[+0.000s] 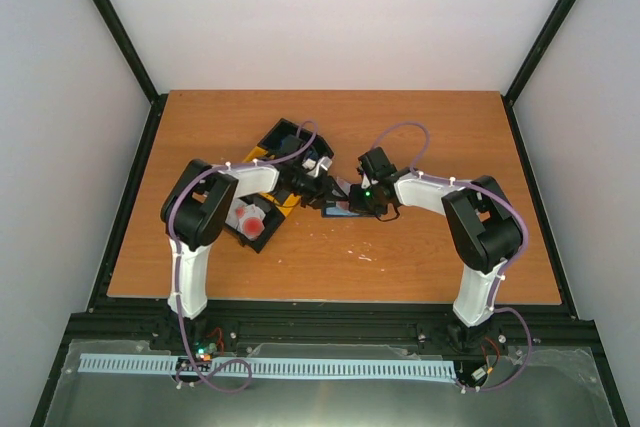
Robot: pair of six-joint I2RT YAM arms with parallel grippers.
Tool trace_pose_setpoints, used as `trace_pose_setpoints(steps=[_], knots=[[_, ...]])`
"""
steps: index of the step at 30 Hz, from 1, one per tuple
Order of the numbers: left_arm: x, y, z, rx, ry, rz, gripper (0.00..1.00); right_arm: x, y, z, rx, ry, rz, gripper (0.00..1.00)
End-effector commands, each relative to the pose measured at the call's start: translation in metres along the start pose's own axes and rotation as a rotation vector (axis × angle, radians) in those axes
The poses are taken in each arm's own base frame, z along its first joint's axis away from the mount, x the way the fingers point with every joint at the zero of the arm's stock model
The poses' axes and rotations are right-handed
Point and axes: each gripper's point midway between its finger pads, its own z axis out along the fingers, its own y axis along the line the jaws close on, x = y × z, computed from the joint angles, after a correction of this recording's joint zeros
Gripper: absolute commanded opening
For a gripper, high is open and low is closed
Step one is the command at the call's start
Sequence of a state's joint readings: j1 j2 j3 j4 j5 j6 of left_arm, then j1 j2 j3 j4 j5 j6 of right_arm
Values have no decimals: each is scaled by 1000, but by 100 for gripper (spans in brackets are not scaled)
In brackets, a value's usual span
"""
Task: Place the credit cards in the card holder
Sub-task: Turn over the card slot in the card holder.
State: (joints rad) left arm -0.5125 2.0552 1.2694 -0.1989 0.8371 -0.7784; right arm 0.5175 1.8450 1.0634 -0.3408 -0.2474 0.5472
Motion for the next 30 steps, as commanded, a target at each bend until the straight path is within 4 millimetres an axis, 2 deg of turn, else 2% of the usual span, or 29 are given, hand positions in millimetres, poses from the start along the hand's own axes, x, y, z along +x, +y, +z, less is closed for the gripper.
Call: trace_pose_setpoints(steps=[1, 7, 13, 23, 30], knots=[[10, -12, 6, 92, 87, -86, 32, 10, -4, 5, 10, 25, 9, 4], [2, -6, 6, 43, 52, -126, 31, 9, -4, 4, 11, 20, 9, 4], [-14, 2, 3, -61, -24, -63, 30, 6, -2, 0, 10, 7, -1, 4], [-17, 17, 12, -155, -26, -27, 20, -18, 0, -44, 76, -120, -16, 8], [-18, 9, 17, -168, -14, 4, 20, -22, -20, -66, 200, -181, 26, 8]])
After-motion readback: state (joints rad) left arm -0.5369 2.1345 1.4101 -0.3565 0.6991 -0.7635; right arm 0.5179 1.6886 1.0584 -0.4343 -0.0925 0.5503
